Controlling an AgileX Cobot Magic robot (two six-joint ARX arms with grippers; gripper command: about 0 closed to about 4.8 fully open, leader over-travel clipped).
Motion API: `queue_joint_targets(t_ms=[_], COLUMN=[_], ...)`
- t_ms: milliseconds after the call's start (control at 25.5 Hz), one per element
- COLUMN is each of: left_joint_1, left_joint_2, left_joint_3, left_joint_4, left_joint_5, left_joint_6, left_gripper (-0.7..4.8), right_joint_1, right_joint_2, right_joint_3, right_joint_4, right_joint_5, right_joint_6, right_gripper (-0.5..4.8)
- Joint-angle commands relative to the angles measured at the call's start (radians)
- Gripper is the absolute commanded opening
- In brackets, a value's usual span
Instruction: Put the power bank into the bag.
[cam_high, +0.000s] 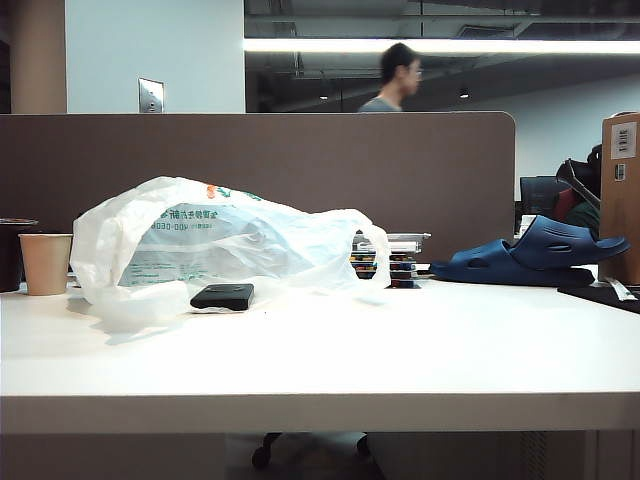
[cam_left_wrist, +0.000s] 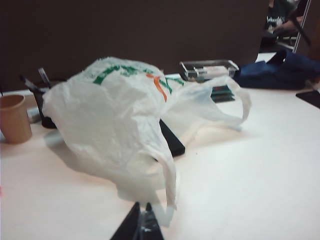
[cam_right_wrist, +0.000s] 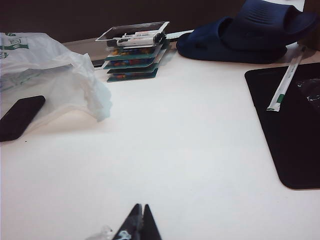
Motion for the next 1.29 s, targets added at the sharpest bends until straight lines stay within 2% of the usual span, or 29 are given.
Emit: queue_joint_targets(t_ms=[39, 157, 432, 746, 1295], left_joint_1=[0.002, 0.002, 0.002, 0.002, 0.002], left_joint_2=[0.001, 0.000, -0.018, -0.023, -0.023], left_joint_3=[-0.039, -0.079, -0.150, -0.181, -0.200], left_joint_4=[0.069, 0.134, 0.276, 0.286, 0.299], left_joint_5=[-0.035, -0.046, -0.043, -0.041, -0.042], left_joint_6=[-0.013, -0.051, -0.050, -0.039, -0.008], left_gripper=[-0.06, -0.06, -0.06, -0.06, -0.06], right_joint_1=[0.003, 0.003, 0.022, 0.027, 0.027], right_joint_2=[-0.001, -0.001, -0.006, -0.039, -0.248], right_joint_3=[-0.049, -0.091, -0.135, -0.199, -0.243], right_joint_4=[0.107, 0.178, 0.229, 0.286, 0.227], right_joint_5=[0.002, 0.004, 0.007, 0.014, 0.013], right_joint_6=[0.005, -0.003, -0.079, -0.101, -0.109], right_gripper=[-0.07, -0.07, -0.07, -0.07, -0.07])
